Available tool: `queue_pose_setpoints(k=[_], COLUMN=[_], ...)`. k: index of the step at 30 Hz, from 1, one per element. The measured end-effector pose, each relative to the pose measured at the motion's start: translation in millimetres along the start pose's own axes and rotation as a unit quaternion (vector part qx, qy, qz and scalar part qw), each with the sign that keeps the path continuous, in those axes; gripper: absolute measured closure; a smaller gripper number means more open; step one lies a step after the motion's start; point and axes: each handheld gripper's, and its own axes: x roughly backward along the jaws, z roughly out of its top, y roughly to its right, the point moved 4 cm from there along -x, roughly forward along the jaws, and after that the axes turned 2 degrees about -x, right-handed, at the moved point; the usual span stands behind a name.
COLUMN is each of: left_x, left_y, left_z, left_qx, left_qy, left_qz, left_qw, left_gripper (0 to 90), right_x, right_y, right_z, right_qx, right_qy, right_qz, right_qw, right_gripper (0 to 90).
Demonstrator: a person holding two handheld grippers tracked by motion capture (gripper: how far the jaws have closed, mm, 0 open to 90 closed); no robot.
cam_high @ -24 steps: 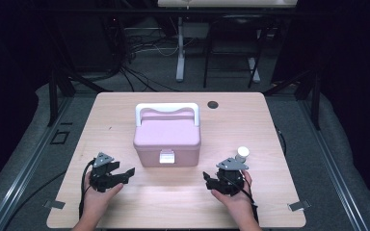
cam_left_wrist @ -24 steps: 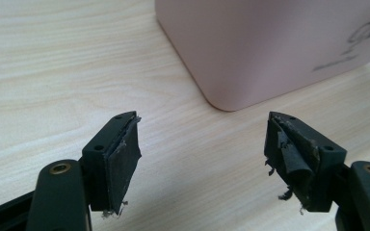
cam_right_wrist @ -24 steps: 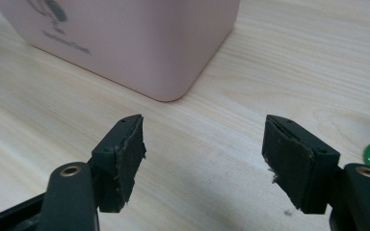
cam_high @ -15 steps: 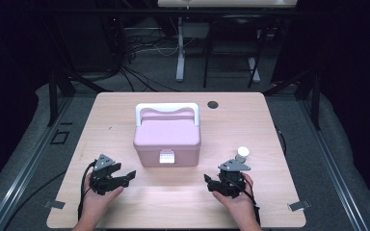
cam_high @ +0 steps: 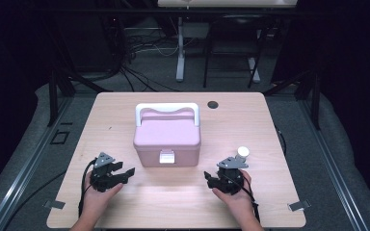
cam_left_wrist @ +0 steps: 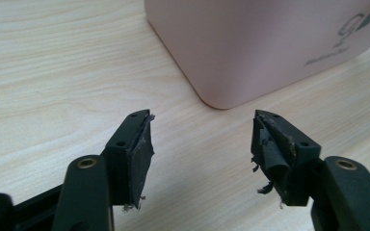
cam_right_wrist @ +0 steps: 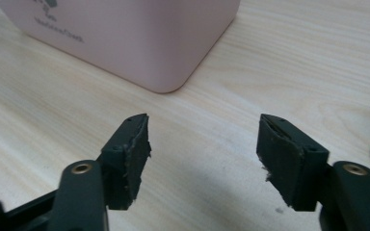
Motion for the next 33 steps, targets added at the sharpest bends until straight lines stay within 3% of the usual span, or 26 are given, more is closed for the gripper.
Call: queue_pose_setpoints(k=[2, 7, 21, 25, 29, 33], left_x=[-1.2, -3.0, -5.7, -5.5, -6.4, -9.1], left_y=[-1.7, -6.8, -14.3, -14.7, -13.8, -12.9], left_z=[0.3, 1.8, 7.4, 12.0, 16.1, 18.3], left_qx=[0.006, 0.014, 0.037, 0.032, 0.029, 0.031], left_qy=[0.008, 0.019, 0.007, 0.013, 0.014, 0.012], left_qz=[0.002, 0.006, -0.004, -0.006, -0.008, -0.007], left_qw=[1.0, 0.9997, 0.9993, 0.9994, 0.9995, 0.9994], left_gripper=[42.0, 43.5, 51.2, 55.1, 57.5, 61.2], right_x=[-2.7, -6.2, -12.4, -14.7, -15.2, -15.0], right_y=[1.6, 2.5, 3.2, 2.6, 3.1, 6.8], right_z=[0.3, 1.0, 7.0, 10.6, 12.7, 17.1], right_qx=[-0.015, -0.017, -0.027, -0.039, -0.028, -0.035], right_qy=[-0.01, -0.001, -0.017, -0.02, -0.024, -0.02], right_qz=[0.004, 0.004, -0.001, 0.01, 0.004, 0.001], right_qw=[0.9998, 0.9998, 0.9995, 0.999, 0.9993, 0.9992], right_gripper=[43.3, 46.0, 46.9, 49.9, 51.8, 55.3])
